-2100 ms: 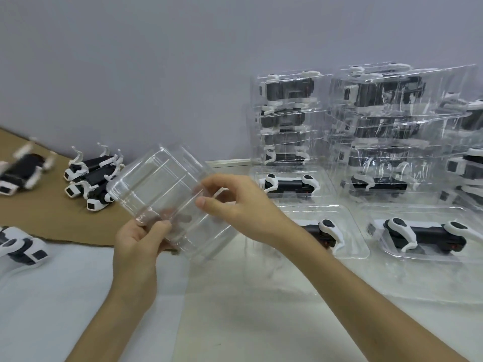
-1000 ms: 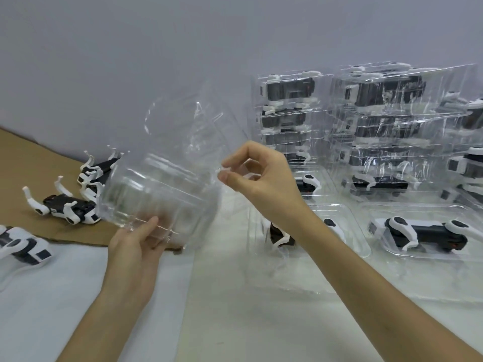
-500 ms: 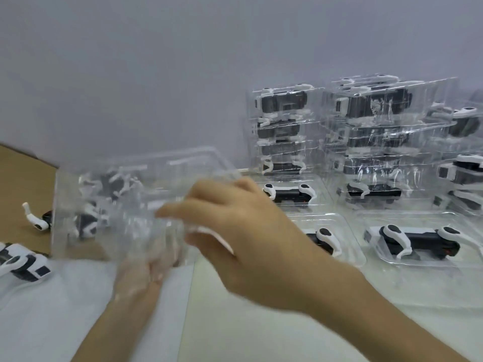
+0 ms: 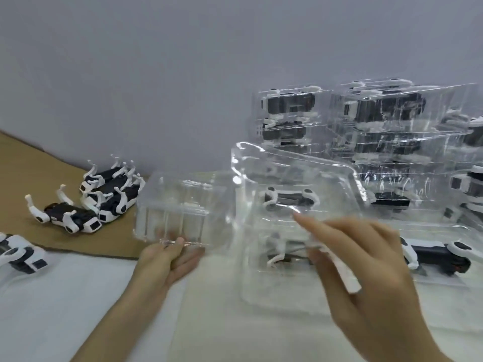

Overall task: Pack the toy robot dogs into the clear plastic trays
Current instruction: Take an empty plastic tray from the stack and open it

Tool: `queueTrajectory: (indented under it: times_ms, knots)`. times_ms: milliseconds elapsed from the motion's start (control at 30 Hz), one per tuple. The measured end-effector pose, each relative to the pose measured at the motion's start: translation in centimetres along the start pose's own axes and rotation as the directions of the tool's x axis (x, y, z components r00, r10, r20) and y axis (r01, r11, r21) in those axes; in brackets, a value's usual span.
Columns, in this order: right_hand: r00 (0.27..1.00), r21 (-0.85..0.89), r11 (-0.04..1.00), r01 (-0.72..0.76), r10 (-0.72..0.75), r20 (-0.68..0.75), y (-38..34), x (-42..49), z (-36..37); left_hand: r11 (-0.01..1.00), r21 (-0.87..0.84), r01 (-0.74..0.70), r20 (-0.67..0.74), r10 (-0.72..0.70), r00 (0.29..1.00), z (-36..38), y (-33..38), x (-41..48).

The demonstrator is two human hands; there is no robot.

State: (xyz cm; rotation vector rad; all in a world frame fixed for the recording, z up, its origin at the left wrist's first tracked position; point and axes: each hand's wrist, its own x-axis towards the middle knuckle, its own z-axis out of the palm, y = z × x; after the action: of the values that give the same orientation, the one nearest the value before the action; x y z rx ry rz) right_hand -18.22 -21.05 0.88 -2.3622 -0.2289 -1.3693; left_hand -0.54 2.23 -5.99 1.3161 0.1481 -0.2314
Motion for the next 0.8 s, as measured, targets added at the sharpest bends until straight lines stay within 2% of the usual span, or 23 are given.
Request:
queueTrajectory:
  times_ms: [67,133,267,367,433,533,633,733,800]
  knots:
    - [0.992,-0.101,0.989,-0.11,0.116,0.049,2.1,-0.1,-0.3,0.998,-0.029,0.052,0.027,-0.051,0.998,0.8,0.3,1.1]
    - [0.984,-0.178,0.973,-0.144,0.16,0.075,3.1,-0.1,-0.8,0.998,-0.02,0.065,0.017,-0.064,0.998,1.9,1.2,2.8]
    - [0.979,-0.179,0.968,-0.176,0.192,0.074,3.4,-0.1,-0.6,0.996,0.025,0.088,0.067,-0.089,0.994,4.8,3.5,5.7]
    - [0.978,-0.17,0.97,-0.173,0.189,0.084,3.6,-0.2,-0.5,0.952,0.29,0.1,0.048,-0.119,0.992,6.1,4.1,8.3]
    - [0.979,-0.167,0.971,-0.17,0.186,0.088,3.5,-0.1,-0.5,0.892,0.445,0.082,-0.027,-0.078,0.997,6.3,4.2,9.8]
    - [0.981,-0.168,0.971,-0.173,0.185,0.062,3.8,-0.2,-0.7,0.912,0.404,0.07,-0.07,-0.046,0.997,7.1,4.1,10.9]
    - [0.987,-0.192,0.97,-0.148,0.159,0.041,3.9,-0.1,-0.9,0.938,0.342,0.048,0.089,-0.083,0.993,7.4,4.0,10.7]
    - [0.992,-0.217,0.969,-0.118,0.126,0.024,3.8,-0.2,-0.8,0.969,0.235,0.073,0.292,-0.142,0.946,7.4,4.6,7.9]
    - [0.994,-0.213,0.972,-0.1,0.108,0.023,3.5,-0.4,-0.7,0.985,0.161,0.062,0.366,-0.118,0.923,7.2,4.6,5.1]
